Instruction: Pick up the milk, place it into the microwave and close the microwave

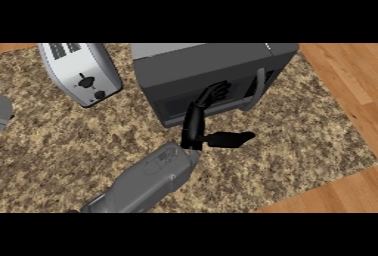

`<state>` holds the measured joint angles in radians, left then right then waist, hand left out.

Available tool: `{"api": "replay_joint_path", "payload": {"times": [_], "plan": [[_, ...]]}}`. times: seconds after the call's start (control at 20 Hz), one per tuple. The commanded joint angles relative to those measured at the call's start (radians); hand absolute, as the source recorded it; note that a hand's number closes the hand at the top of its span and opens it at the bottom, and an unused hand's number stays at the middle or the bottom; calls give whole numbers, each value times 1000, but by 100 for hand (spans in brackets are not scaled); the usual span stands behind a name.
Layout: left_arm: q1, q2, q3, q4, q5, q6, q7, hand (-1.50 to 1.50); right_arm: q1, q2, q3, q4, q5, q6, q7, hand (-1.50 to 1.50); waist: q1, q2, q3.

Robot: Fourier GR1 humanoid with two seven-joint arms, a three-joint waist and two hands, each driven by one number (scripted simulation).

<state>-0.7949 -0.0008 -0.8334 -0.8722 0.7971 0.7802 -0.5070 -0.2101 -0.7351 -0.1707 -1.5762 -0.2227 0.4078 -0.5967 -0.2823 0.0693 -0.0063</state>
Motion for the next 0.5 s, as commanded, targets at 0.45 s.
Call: {"api": "replay_joint_path", "payload": {"times": [0.45], "plan": [[-88, 1, 54, 67, 117, 27, -65, -150, -67, -28, -12, 29, 54, -31, -8, 150, 1, 28, 3]]}}
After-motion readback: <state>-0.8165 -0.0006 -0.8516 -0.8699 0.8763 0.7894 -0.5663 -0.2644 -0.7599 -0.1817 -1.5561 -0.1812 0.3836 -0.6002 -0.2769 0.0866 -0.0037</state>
